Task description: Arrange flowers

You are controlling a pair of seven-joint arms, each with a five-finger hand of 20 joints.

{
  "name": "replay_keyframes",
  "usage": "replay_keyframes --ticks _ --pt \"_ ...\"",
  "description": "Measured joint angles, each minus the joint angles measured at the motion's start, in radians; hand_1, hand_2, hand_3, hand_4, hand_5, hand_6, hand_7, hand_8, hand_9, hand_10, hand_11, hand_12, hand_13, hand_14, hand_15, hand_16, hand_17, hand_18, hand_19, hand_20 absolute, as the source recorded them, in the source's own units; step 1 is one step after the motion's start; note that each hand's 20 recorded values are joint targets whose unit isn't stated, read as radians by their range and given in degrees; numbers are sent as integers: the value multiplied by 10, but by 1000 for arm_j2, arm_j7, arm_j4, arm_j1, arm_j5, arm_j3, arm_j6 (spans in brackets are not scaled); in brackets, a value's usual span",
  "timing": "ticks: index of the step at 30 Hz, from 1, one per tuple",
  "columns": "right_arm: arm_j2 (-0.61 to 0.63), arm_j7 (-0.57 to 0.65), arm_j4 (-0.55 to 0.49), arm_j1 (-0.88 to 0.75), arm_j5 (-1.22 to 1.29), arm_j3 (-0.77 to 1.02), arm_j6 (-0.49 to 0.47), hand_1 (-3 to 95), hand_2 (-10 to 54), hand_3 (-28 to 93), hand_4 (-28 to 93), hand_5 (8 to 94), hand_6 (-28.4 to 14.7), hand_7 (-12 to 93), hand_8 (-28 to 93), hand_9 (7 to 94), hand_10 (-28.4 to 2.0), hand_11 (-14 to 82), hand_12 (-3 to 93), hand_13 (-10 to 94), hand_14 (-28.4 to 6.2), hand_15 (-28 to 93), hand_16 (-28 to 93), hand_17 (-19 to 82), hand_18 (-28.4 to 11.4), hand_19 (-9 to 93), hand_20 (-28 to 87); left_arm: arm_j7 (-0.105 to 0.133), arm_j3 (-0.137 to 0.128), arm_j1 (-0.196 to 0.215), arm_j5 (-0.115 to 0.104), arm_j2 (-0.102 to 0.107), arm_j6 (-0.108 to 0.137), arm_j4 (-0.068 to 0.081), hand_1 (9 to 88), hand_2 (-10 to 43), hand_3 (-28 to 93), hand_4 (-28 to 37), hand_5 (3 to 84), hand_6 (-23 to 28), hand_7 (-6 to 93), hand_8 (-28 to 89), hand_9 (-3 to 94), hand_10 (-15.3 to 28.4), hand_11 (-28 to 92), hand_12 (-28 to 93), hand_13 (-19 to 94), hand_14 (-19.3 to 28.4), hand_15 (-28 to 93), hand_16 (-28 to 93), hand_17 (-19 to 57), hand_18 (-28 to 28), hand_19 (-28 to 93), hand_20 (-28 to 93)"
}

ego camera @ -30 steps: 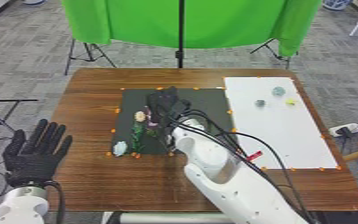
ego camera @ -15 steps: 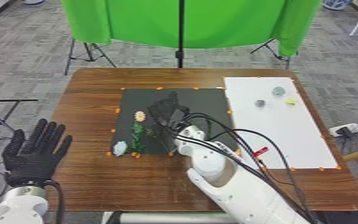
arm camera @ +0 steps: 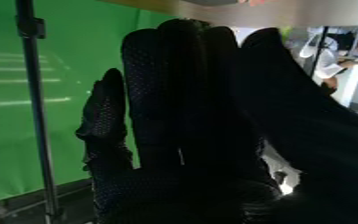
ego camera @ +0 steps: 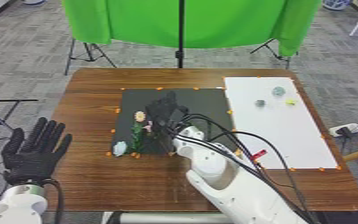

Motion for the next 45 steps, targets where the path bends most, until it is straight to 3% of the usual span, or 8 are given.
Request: replay_keyframes --ticks 6,11,23,30,37,40,42,45 --pt "8 97 -111 -55 138 113 4 391 -95 791 -263 640 -32 121 -110 636 -178 152 165 536 -157 513 202 239 -238 780 458 6 6 -5 -1 -2 -1 0 259 129 771 -283 458 93 138 -113 398 143 205 92 312 130 226 -38 -57 134 322 121" --pt "56 229 -169 -70 215 263 -11 382 -95 793 -260 608 -36 116 -106 577 -178 118 152 492 -163 406 167 223 -232 746 418 20 14 -13 6 -2 -4 0 259 128 771 -283 458 92 139 -112 398 143 204 92 312 130 226 -37 -57 133 322 121" --pt "303 345 -116 -140 289 554 -106 415 -95 792 -280 580 -26 123 -110 548 -145 99 144 487 -150 395 182 215 -230 760 415 44 -3 13 15 -1 -6 -14 259 127 771 -283 458 92 139 -113 398 143 202 92 312 131 225 -36 -57 133 320 122" --pt "300 326 -60 -152 288 545 -137 419 -95 799 -282 576 -22 126 -114 538 -138 96 143 499 -140 428 195 217 -227 774 430 44 -1 13 15 -2 -2 -14 268 117 775 -283 458 92 139 -113 397 142 203 93 312 130 225 -37 -57 133 320 122" --pt "252 316 25 -125 265 492 -130 429 -95 799 -283 484 -25 117 -112 458 -128 76 131 492 -135 444 186 233 -225 791 436 42 2 13 20 -3 6 -14 268 116 774 -283 438 90 140 -112 384 140 207 94 311 130 227 -36 -57 134 321 123" --pt "218 317 108 -98 242 472 -108 459 -95 791 -283 528 -14 139 -121 512 -125 101 130 515 -125 458 181 247 -224 803 435 40 5 13 20 -3 13 -14 268 116 774 -283 438 90 141 -113 384 140 209 94 311 130 228 -37 -58 134 322 122" --pt "201 322 137 -87 237 468 -86 501 -95 766 -283 620 0 164 -131 621 -121 142 145 566 -115 470 207 260 -218 808 433 37 6 12 21 -3 13 -14 268 116 774 -283 439 90 143 -113 385 141 210 94 311 130 229 -37 -57 134 321 122" --pt "194 326 144 -82 230 460 -51 581 -95 679 -282 722 3 203 -26 774 -114 113 308 619 -101 464 343 274 -210 808 443 33 6 11 21 -3 12 -13 268 117 773 -283 442 90 143 -114 387 142 210 94 311 130 229 -38 -57 134 322 122"
